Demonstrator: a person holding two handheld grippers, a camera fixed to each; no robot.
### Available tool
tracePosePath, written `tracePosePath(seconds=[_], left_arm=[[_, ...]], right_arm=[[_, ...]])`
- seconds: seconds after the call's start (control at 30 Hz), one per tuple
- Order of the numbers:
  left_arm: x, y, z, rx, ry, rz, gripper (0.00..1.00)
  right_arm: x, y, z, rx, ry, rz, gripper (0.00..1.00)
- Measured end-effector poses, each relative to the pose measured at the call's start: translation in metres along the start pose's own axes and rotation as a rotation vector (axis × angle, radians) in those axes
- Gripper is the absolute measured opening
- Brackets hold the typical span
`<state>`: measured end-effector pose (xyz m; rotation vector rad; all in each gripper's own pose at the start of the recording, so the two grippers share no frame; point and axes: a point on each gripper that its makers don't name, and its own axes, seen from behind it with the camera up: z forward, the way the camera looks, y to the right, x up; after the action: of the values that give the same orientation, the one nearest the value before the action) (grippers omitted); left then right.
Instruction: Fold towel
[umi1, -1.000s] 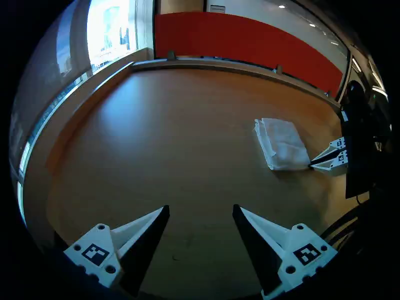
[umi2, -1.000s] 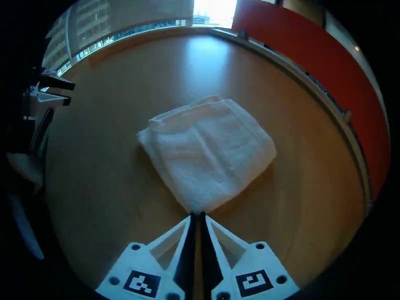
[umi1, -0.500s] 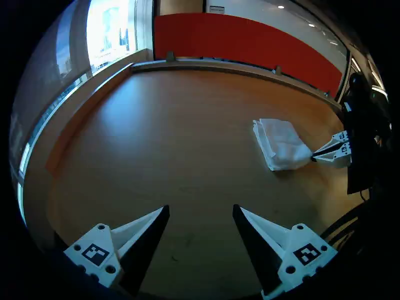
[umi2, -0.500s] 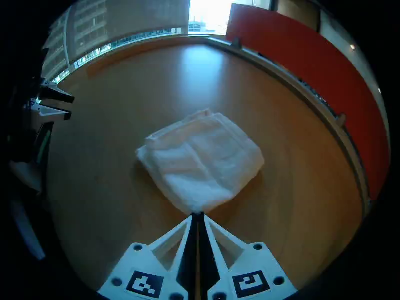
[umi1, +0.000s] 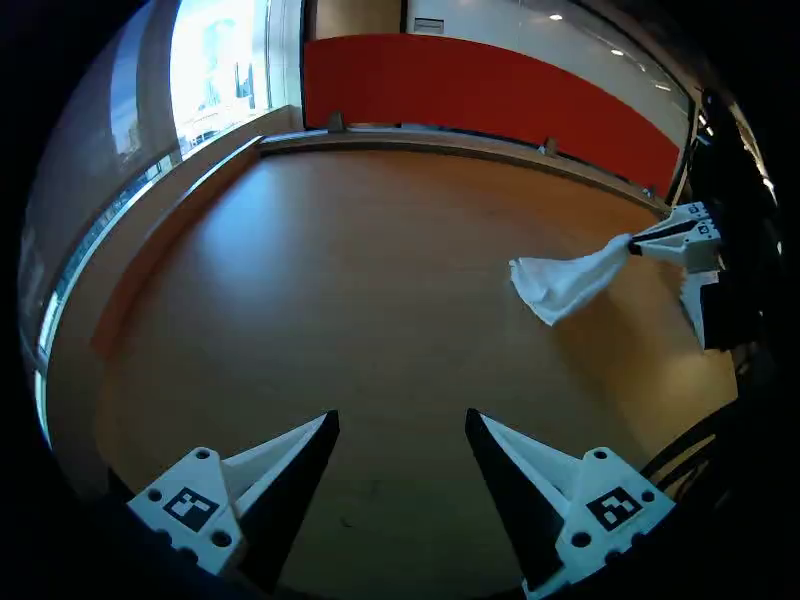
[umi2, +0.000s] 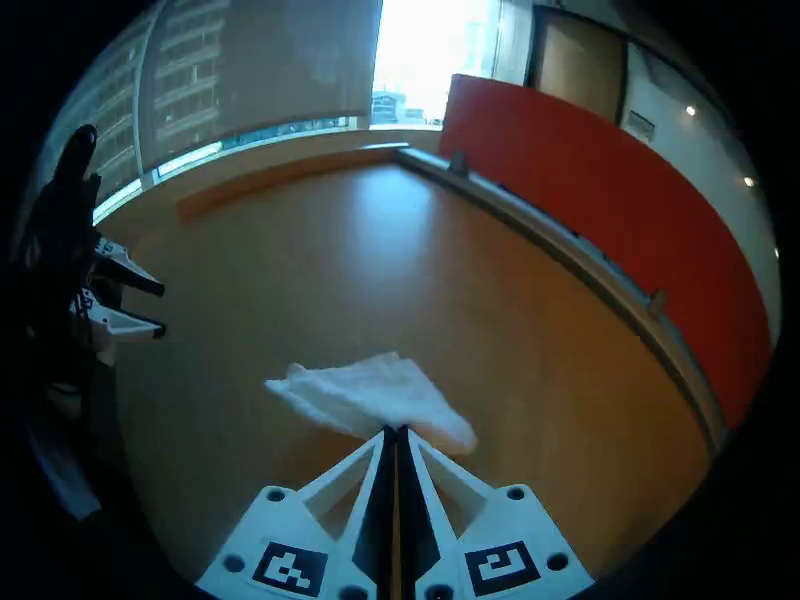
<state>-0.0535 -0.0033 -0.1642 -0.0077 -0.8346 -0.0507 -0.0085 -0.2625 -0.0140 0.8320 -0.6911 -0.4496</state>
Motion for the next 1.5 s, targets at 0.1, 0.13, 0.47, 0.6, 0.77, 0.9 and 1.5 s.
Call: tracePosePath(seconds=[0.1, 0.13, 0.47, 0.6, 0.77, 0.9, 1.5], left_arm=[[0.005, 0.001, -0.001, -0.004, 0.009, 0.005, 0.94], [0.007, 0.002, -0.002, -0.005, 0.012, 0.007, 0.94], [0.019, 0.004, -0.004, -0.015, 0.035, 0.017, 0.94], [0.022, 0.005, -0.004, -0.02, 0.039, 0.019, 0.94], [0.023, 0.009, -0.004, -0.027, 0.044, 0.02, 0.94], [0.024, 0.012, -0.003, -0.031, 0.045, 0.025, 0.94], [0.025, 0.019, 0.0, -0.039, 0.044, 0.041, 0.94]], right_arm=[[0.02, 0.004, -0.008, -0.009, 0.04, -0.014, 0.02], [0.026, 0.006, -0.011, -0.014, 0.052, -0.018, 0.02], [0.072, 0.018, -0.038, -0.054, 0.139, -0.049, 0.02], [0.078, 0.023, -0.045, -0.066, 0.152, -0.047, 0.02], [0.081, 0.03, -0.053, -0.08, 0.159, -0.04, 0.02], [0.085, 0.035, -0.059, -0.09, 0.169, -0.037, 0.02], [0.074, 0.07, -0.097, -0.146, 0.183, -0.003, 0.02]])
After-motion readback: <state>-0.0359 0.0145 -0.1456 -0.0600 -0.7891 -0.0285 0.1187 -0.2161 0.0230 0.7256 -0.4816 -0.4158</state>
